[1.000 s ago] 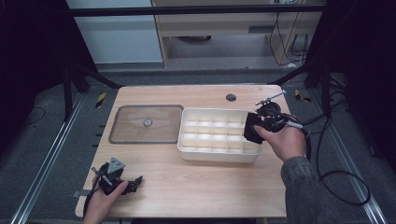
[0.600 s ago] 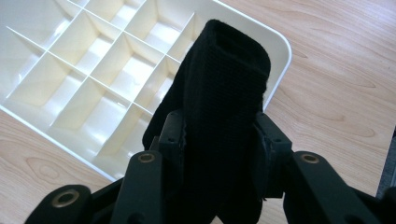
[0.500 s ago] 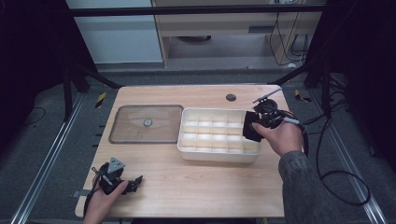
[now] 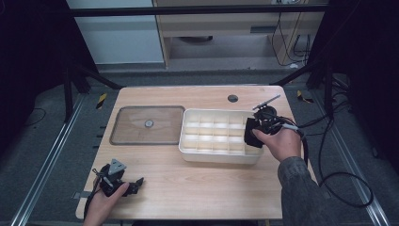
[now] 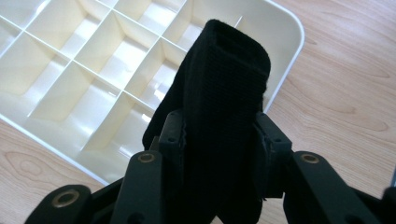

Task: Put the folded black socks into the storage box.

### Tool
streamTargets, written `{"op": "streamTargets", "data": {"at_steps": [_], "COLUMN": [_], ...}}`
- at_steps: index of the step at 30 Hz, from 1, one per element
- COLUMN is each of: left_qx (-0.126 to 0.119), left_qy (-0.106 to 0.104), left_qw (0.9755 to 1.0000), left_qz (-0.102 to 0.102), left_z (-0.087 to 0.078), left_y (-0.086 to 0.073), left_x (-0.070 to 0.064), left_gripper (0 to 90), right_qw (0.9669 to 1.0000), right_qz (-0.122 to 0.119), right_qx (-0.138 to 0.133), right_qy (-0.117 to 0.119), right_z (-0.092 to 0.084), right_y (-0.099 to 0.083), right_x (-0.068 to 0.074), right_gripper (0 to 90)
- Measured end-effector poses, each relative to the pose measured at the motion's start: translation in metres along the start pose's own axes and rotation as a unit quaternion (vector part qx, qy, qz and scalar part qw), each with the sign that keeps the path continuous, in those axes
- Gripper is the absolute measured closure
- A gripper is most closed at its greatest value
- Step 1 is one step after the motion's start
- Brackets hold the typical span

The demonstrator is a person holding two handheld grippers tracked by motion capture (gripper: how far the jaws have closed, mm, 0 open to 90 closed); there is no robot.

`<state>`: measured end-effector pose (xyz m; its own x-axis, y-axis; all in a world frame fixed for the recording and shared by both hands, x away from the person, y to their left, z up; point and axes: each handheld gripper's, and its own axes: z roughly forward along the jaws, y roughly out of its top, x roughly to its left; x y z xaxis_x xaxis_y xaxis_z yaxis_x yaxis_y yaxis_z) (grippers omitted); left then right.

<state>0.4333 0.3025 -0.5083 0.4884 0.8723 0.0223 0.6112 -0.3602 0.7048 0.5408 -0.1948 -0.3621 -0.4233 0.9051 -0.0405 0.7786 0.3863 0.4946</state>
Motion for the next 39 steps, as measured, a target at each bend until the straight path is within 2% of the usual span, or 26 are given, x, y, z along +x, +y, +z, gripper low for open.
{"op": "streamTargets", "data": {"at_steps": [4, 7, 9, 20, 39], "left_qx": [-0.001, -0.001, -0.001, 0.001, 0.001], "left_qy": [0.000, 0.000, -0.001, -0.001, -0.001], "left_qw": [1.0000, 1.0000, 1.0000, 1.0000, 1.0000], "left_qz": [-0.001, 0.000, 0.001, 0.001, 0.001], "left_z": [0.000, 0.000, 0.000, 0.000, -0.001], "left_y": [0.000, 0.000, 0.000, 0.000, 0.000], "left_x": [0.000, 0.000, 0.000, 0.000, 0.000], "left_gripper": [0.0, 0.0, 0.0, 0.0, 0.0], "right_qw": [0.9999, 0.9997, 0.9997, 0.9983, 0.9974], "right_qz": [-0.005, -0.017, -0.013, -0.035, -0.030], "right_qx": [0.011, 0.016, 0.021, 0.043, 0.061], "right_qy": [-0.003, -0.005, -0.006, -0.018, -0.022], "right_z": [0.006, 0.009, 0.011, 0.022, 0.032], "right_y": [0.000, -0.001, -0.002, -0.004, -0.010], "right_x": [0.001, 0.004, 0.007, 0.010, 0.010], "right_gripper": [61.9, 61.9, 61.9, 61.9, 61.9]}}
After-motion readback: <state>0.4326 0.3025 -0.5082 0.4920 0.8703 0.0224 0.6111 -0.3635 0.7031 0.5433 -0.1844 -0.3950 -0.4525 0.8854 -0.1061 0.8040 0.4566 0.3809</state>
